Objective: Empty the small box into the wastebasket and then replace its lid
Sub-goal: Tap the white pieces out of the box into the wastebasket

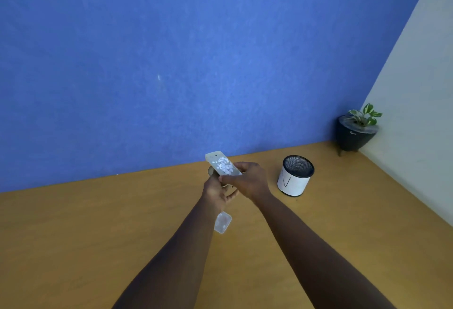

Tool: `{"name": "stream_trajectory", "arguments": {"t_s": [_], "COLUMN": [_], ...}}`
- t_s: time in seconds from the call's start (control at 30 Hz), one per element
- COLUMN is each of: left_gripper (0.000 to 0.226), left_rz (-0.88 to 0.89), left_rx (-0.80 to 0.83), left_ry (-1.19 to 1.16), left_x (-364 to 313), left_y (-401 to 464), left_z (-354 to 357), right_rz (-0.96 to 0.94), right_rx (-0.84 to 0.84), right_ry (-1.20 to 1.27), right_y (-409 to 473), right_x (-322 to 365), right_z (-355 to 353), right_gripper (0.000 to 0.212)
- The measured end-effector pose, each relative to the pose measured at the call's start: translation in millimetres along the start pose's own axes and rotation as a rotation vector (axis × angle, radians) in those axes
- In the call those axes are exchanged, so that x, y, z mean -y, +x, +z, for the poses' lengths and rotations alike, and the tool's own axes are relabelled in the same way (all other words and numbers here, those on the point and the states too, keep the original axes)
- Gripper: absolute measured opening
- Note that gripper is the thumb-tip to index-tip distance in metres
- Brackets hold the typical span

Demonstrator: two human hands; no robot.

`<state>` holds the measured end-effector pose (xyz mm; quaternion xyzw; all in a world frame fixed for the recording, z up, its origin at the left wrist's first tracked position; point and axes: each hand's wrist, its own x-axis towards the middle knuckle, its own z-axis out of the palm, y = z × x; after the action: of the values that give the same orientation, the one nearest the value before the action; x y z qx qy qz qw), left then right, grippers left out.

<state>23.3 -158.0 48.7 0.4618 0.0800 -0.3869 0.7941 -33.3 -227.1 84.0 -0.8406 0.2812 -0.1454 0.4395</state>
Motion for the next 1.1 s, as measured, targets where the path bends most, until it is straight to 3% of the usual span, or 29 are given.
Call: {"name": "stream_trajectory", "arguments": {"t_s": [0.2, 0.33, 0.43, 0.5, 0.6, 0.7, 1.1], "left_gripper": [0.029, 0.038, 0.032, 0.04, 0.046, 0.056, 0.067], "left_rz": [0.021, 0.037, 0.077, 0.157, 0.351, 0.37, 0.579], "left_rx": [0.111, 0.123, 0.136, 0.146, 0.176, 0.226, 0.176], "left_ry": [0.304, 0.44, 0.657, 0.943, 1.561, 1.881, 2.221], "left_x": [4, 14, 27, 36, 52, 65, 79], "left_y": [8, 18, 25, 31, 42, 49, 64], "left_z": [25, 49, 67, 77, 84, 93, 114], "right_rz": [0.029, 0.052, 0.08, 0.082, 0.087, 0.091, 0.097], "right_rx": [-0.088, -0.156, -0.216, -0.242, -0.266, -0.273, -0.177], "right_ry": [0.09, 0.052, -0.025, -0.082, -0.19, -0.263, -0.46], "right_y": [11, 21, 29, 33, 37, 42, 64], "right_x": [-16, -36, -54, -66, -83, -98, -121], "right_z": [-36, -72, -103, -122, -145, -161, -186], "right_gripper": [0.037, 0.035, 0.032, 0.032, 0.036, 0.043, 0.054]}}
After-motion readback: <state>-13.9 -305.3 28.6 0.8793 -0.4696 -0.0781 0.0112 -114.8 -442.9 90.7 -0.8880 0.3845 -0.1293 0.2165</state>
